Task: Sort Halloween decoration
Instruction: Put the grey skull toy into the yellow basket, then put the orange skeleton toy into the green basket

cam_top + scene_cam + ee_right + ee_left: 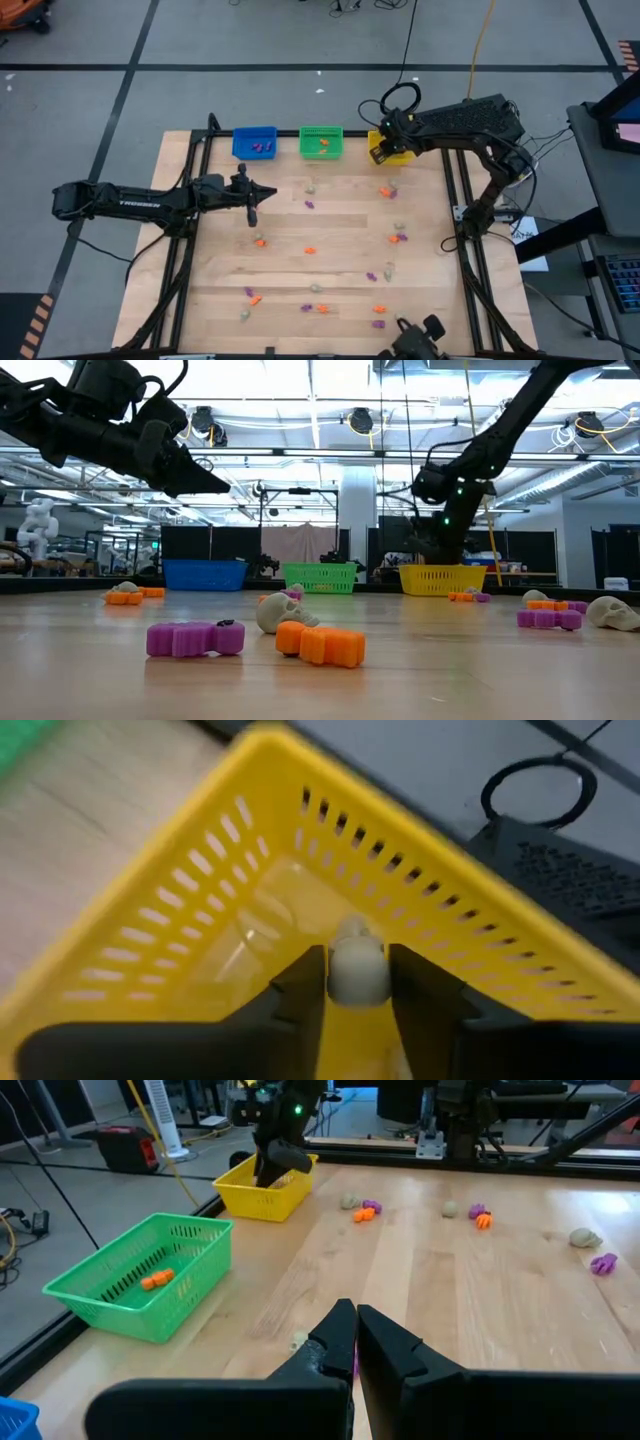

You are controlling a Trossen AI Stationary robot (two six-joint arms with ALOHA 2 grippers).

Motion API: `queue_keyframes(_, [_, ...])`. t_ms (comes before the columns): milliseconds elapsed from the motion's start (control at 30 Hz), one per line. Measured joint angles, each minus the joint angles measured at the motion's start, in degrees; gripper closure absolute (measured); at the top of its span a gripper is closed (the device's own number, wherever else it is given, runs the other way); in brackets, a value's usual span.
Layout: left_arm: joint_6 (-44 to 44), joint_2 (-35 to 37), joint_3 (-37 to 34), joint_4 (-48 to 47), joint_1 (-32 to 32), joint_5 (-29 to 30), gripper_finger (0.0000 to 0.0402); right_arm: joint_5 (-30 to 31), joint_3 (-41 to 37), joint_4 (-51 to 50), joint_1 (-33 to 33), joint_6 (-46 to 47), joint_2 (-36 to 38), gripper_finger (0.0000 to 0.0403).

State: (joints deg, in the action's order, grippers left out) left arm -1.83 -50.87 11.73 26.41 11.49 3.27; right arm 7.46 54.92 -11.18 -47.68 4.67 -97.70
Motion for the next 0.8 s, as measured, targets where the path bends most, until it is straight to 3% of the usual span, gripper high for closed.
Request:
queue_keyframes(200, [0.0,0.0,0.0,0.0,0.0,0.0,0.0389,0.0,0.0,-1.3,0.33,0.0,6.12,0.0218])
queue_keyframes(300, [-0.02,0.0,0.0,0.0,0.0,0.0,0.0389,-0.07,0.0,-3.91,2.21,-0.66,10.69,0.0207])
queue_keyframes(400, [-0.02,0.0,0.0,-0.02,0.0,0.0,0.0389,-0.17,0.02,-8.13,6.38,-1.43,14.91,0.0232])
queue_keyframes(667, [-0.02,0.0,0.0,-0.12,0.0,0.0,0.0389,-0.21,-2.14,-9.6,26.72,2.44,18.39,0.0384])
queue_keyframes(800, [-0.04,0.0,0.0,-0.47,0.0,0.0,0.0389,-0.07,-4.23,-4.45,37.39,7.13,18.39,0.0393])
